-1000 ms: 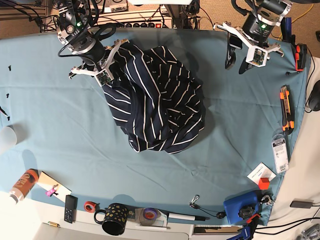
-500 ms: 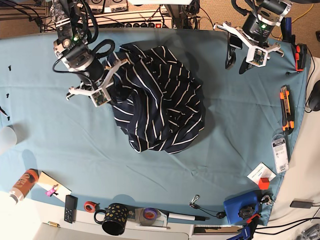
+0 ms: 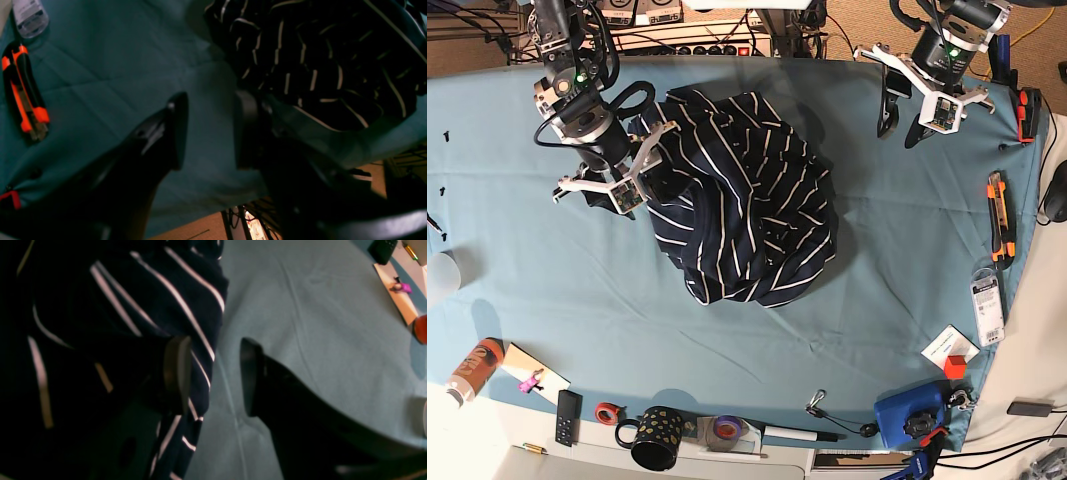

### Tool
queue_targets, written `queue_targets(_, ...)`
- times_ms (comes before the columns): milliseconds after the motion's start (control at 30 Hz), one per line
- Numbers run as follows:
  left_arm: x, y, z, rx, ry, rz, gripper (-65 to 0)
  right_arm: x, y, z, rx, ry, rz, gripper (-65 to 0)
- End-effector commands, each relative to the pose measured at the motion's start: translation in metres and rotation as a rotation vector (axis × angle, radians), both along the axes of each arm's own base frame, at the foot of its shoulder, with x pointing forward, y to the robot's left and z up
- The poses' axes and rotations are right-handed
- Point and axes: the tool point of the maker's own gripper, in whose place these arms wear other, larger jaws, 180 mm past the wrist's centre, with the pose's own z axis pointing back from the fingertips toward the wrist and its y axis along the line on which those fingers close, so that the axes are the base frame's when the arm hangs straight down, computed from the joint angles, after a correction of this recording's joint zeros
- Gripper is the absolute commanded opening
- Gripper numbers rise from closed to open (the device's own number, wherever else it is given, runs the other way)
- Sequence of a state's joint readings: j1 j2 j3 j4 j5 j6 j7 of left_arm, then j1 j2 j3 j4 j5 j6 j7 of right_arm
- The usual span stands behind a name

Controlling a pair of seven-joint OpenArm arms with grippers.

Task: Layout the t-shirt on the table in an organized manner, then fold the t-shirt properly
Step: 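Grasp the shirt edge with the right gripper, then drag the grasped shirt edge away from the pile with the right gripper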

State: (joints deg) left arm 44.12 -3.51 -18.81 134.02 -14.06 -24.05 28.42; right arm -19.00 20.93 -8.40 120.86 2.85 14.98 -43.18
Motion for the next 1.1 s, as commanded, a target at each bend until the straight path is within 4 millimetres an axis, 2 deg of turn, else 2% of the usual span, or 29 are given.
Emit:
queue_targets(0, 0.001, -0.002, 0.009, -0.015, -0.034, -0.003, -41.7, 0.004, 0.0, 0.014, -0.005, -0.04, 0.002, -39.9)
queue_targets(67, 0.001, -0.002, 0.01, -0.015, -0.035, -0.003, -41.7, 0.001, 0.0, 0.022, -0.02, -0.033, -0.007, -39.9)
queue_targets(167, 0.001, -0.002, 0.01, -0.015, -0.035, -0.002, -41.7, 0.001, 0.004, 0.051, -0.013, -0.097, -0.009, -39.9)
queue_targets(233, 0.001, -0.002, 0.01, -0.015, -0.035, -0.002, -41.7, 0.002, 0.0, 0.062, 0.008, -0.123, -0.021, -39.9)
queue_targets(467, 0.001, -0.002, 0.01, -0.015, -0.035, -0.002, -41.7, -0.001, -0.02, 0.062, 0.098, -0.051, -0.006, -40.0)
queue_targets(567, 0.001, -0.002, 0.01, -0.015, -0.035, -0.002, -41.7, -0.006, -0.026, 0.049, 0.139, 0.028, 0.013, -40.0)
queue_targets(767, 0.001, -0.002, 0.01, -0.015, -0.035, -0.002, -41.7, -0.023, -0.021, 0.01, 0.277, 0.215, 0.071, -40.0)
queue_targets(1067, 0.001, -0.002, 0.01, -0.015, -0.035, -0.003, -41.7, -0.036, -0.029, -0.023, 0.322, 0.36, 0.029, -40.1)
